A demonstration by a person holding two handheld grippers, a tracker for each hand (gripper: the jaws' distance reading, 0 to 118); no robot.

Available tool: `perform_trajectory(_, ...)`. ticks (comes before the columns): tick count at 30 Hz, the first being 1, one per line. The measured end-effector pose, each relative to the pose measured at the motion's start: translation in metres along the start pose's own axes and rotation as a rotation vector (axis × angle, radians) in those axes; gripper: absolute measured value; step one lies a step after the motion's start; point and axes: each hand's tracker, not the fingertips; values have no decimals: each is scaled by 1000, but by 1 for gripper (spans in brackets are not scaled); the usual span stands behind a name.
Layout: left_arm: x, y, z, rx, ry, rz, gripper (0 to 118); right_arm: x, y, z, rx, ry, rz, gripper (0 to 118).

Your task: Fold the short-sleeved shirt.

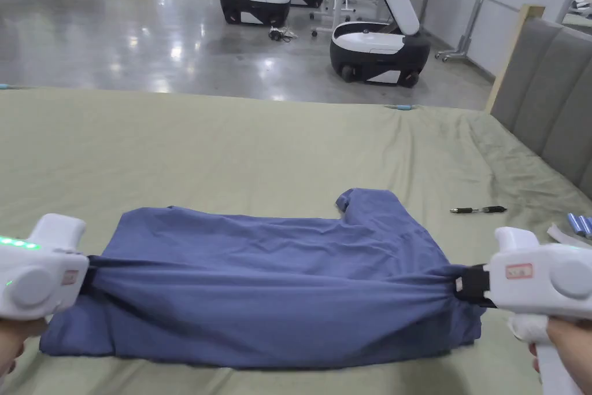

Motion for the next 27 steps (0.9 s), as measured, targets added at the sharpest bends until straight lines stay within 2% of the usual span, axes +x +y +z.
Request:
perform_trajectory(4, 10, 5, -36, -118, 5, 14, 5, 5, 17, -44, -110, -46, -60, 4)
perform_trajectory(6, 8, 1, -31, -99, -6, 28, 5, 5, 13, -51, -108, -45, -30, 5)
perform_trajectory(7, 6, 0, -26, -84, -14, 41, 16, 4, 10, -50, -110, -38, 13, 20)
perform_trajectory(8, 4, -2, -18, -39, -43, 65, 40, 4, 8, -47, -94, -28, 46, 51)
perform_trajectory(9, -1, -10, -3, 14, -85, 66, 64, 4, 2, -38, -64, 10, 60, 97)
perform_trajectory(10, -1, -19, 17, 84, -83, 59, 75, 3, -8, -26, -29, 37, 68, 118)
perform_trajectory(11, -2, -30, 36, 142, -70, 54, 75, 2, -14, -8, 79, 43, 68, 112)
perform_trajectory(12, -2, -45, 56, 192, -51, 57, 75, -2, -26, 7, 106, 53, 77, 108)
perform_trajectory(15, -2, -97, 98, 264, -68, 87, 75, -13, -74, 37, 162, 78, 140, 117)
perform_trajectory(16, -1, -115, 106, 255, -65, 88, 75, -16, -91, 42, 161, 85, 151, 115)
perform_trajectory(17, 0, -130, 106, 241, -32, 99, 74, -19, -107, 46, 157, 108, 165, 107)
perform_trajectory(18, 1, -145, 107, 219, 6, 116, 71, -22, -129, 48, 163, 110, 170, 86)
perform_trajectory(19, 1, -159, 106, 187, 7, 129, 51, -26, -145, 49, 166, 102, 169, 30)
perform_trajectory(20, 1, -169, 105, 171, 9, 125, 11, -30, -157, 49, 160, 87, 180, 1)
perform_trajectory(21, 1, -174, 98, 158, -1, 103, 3, -34, -169, 49, 149, 59, 190, 1)
perform_trajectory(22, -2, -179, 93, 114, 27, 85, 3, -36, -181, 51, 159, 52, 188, 1)
perform_trajectory(23, -10, -176, 90, 94, -44, 106, 3, -35, -186, 53, 146, 92, 189, 1)
perform_trajectory(24, -17, -173, 84, 83, -53, 118, 3, -37, -190, 53, 115, 132, 180, 1)
perform_trajectory(25, -22, -168, 79, 90, -29, 110, 6, -38, -194, 54, 112, 112, 177, 1)
perform_trajectory(26, -26, -161, 74, 104, 12, 90, 21, -38, -196, 54, 111, 100, 187, 1)
perform_trajectory(27, -34, -153, 68, 132, 39, 89, 48, -39, -197, 56, 111, 92, 199, 1)
